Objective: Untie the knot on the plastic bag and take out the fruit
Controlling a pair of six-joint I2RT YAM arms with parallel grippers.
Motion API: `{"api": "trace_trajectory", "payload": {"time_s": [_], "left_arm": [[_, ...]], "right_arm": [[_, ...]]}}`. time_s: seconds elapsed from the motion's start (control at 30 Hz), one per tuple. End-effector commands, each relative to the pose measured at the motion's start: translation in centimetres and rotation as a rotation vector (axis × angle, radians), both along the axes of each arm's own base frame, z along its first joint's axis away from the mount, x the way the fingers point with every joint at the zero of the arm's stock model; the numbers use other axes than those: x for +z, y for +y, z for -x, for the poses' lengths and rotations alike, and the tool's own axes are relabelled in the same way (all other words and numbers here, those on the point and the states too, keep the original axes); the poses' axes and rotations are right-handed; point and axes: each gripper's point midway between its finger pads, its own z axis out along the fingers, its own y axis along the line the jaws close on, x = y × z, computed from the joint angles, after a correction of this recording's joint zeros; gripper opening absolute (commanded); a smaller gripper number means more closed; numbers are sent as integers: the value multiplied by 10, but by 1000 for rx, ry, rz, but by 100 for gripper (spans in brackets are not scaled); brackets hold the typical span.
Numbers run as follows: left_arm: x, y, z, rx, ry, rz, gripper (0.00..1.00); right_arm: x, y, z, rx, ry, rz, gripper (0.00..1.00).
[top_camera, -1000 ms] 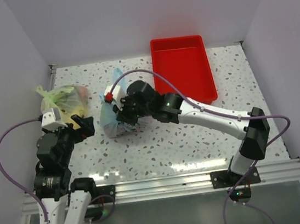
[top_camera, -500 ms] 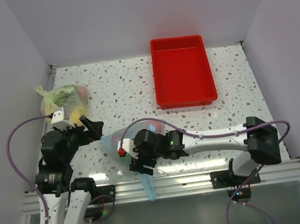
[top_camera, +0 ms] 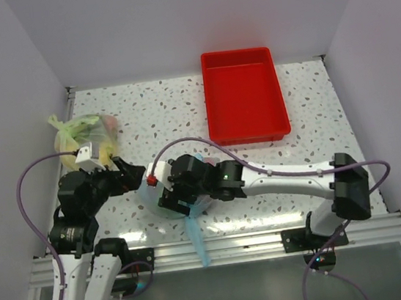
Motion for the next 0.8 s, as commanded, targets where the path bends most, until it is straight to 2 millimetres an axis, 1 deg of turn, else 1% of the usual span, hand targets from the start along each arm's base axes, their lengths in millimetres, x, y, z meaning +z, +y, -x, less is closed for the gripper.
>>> {"api": "trace_trajectory", "payload": {"time_s": [0.0,0.07,0.1,0.13,0.17,0.2,0.23,0.27,0.3,0.33,0.37,0.4,0.43,0.47,0.5,0.53,0.57,0.6,0.63,0.67,0.7,0.73,0.77], "left_arm": [[7,-4,4,-21,9,9,100],[6,-3,5,-19,14,6,100],[5,-2,6,-14,18,5,100],[4,-2,6,-14,24,5,100],[3,-2,7,-14,25,4,100],[1,-3,7,-15,32,6,100],[0,-3,7,-14,35,8,100],[-1,-3,8,-16,41,11,100],[-3,-5,8,-23,50,21,100],[-5,-6,8,-24,53,26,100],[-6,-7,7,-25,58,31,100],[-11,-9,8,-31,73,43,100],[-13,-10,8,-34,78,52,100],[-13,-12,6,-39,74,65,100],[-20,-15,6,-46,92,85,100],[-23,-16,5,-47,97,95,100],[-26,-18,2,-49,92,104,100],[-39,-19,1,-43,126,118,100],[-44,-20,0,-44,137,125,100],[-48,-22,-4,-45,137,136,100],[-61,-24,-4,-42,172,154,100],[-66,-27,-5,-46,180,166,100],[-66,-30,-9,-51,163,181,99]], "right_arm": [[-30,-2,-42,-84,16,96,82],[-35,4,-60,-129,55,71,81],[-37,4,-81,-177,66,58,80],[-38,6,-91,-203,75,45,79],[-36,9,-101,-240,93,16,79],[-35,12,-118,-282,115,-7,79],[-33,14,-124,-299,130,-21,79],[-19,20,-130,-306,136,-55,79],[-14,23,-133,-308,133,-63,79],[-3,24,-134,-308,125,-79,80],[11,29,-131,-289,130,-113,81],[20,29,-131,-289,128,-136,81],[42,27,-129,-289,115,-188,82],[47,24,-127,-289,110,-196,83],[53,20,-126,-297,99,-207,83],[75,12,-123,-302,76,-250,84],[71,6,-119,-303,78,-244,84],[78,-2,-119,-323,59,-255,84],[93,-14,-119,-352,33,-287,84],[86,-24,-115,-366,32,-273,85],[88,-30,-112,-374,28,-282,86],[88,-35,-111,-393,30,-294,86],[86,-48,-103,-397,32,-301,86]]}}
